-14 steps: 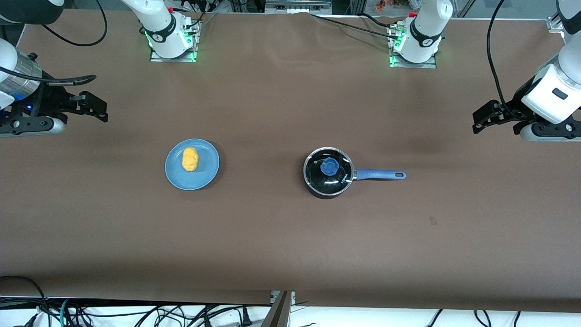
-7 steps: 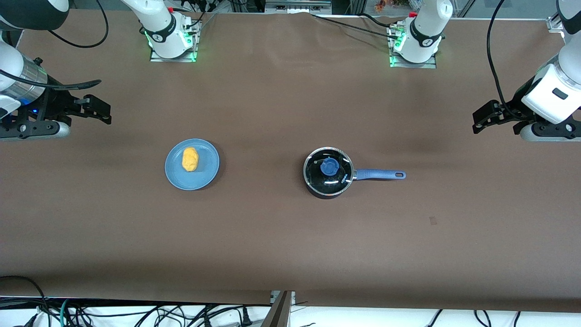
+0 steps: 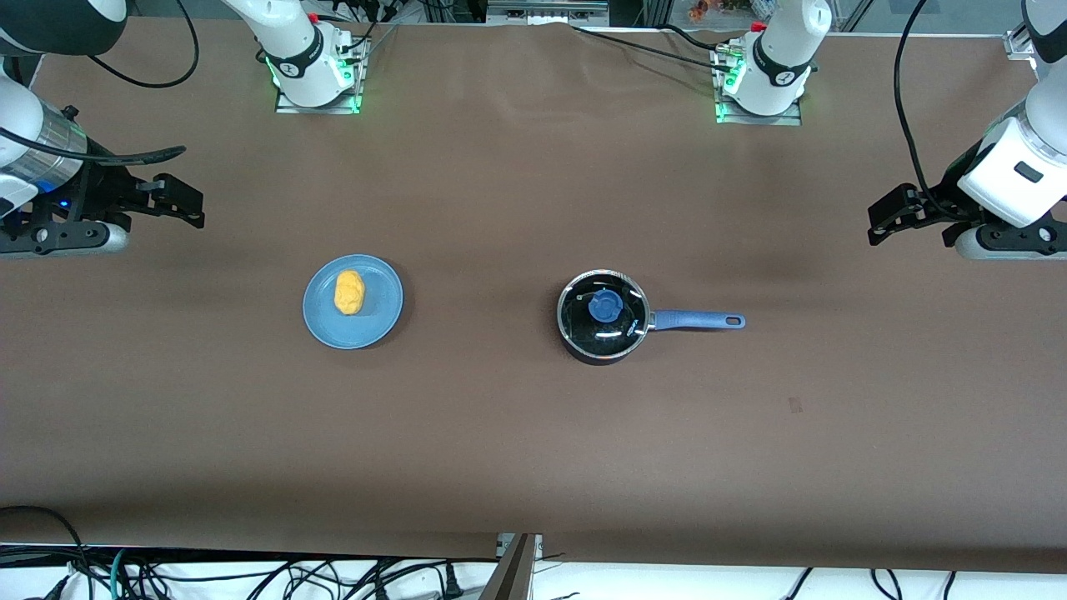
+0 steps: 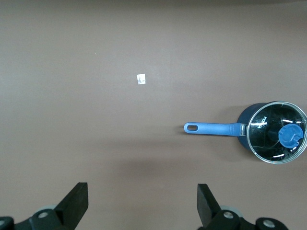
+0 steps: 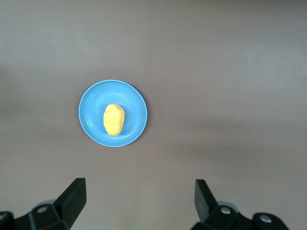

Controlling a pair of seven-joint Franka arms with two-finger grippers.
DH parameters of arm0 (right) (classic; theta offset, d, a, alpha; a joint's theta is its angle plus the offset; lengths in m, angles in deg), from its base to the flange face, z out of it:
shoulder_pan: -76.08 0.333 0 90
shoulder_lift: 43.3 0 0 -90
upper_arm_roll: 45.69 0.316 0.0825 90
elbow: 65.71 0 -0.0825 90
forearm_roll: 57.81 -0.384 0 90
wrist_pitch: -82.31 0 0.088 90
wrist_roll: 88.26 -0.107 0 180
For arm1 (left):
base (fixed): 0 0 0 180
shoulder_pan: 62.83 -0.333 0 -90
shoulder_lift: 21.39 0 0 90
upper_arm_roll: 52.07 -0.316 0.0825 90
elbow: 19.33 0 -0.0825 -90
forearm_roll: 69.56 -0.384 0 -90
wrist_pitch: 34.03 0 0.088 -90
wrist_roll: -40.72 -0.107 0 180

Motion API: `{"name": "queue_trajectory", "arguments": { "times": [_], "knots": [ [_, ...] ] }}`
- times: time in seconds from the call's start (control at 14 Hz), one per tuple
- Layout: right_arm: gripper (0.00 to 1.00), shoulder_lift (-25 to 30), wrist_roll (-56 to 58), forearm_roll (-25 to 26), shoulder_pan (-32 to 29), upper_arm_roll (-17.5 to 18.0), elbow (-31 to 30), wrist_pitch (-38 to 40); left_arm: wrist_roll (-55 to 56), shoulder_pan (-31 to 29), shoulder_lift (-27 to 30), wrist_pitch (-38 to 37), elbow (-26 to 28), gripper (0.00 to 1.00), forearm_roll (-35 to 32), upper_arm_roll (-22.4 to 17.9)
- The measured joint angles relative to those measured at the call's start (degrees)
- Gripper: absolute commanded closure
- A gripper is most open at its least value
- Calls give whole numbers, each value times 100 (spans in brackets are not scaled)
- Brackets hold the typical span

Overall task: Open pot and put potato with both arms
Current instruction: 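Reach the right gripper to the potato while the left gripper reaches the lid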

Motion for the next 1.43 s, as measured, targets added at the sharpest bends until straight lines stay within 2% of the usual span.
{"name": "queue_trajectory", "arguments": {
  "times": [0.36,0.79,0.93,1.21,1.43],
  "knots": [
    [0,-20,0,-2,1,1,-2,0,0,0,0,0,0,0,0,0],
    [0,-307,7,-2,66,33,-22,-3,-4,84,-82,7,2,0,16,27],
    [0,-487,20,-2,82,41,-24,-21,-4,204,-284,12,5,0,-20,34],
    [0,-707,-6,-2,225,44,-83,-143,2,618,-923,15,18,0,-579,79],
    [0,-1076,-297,-3,295,44,-489,-825,55,743,-1121,15,0,0,-510,101]
  ]
}}
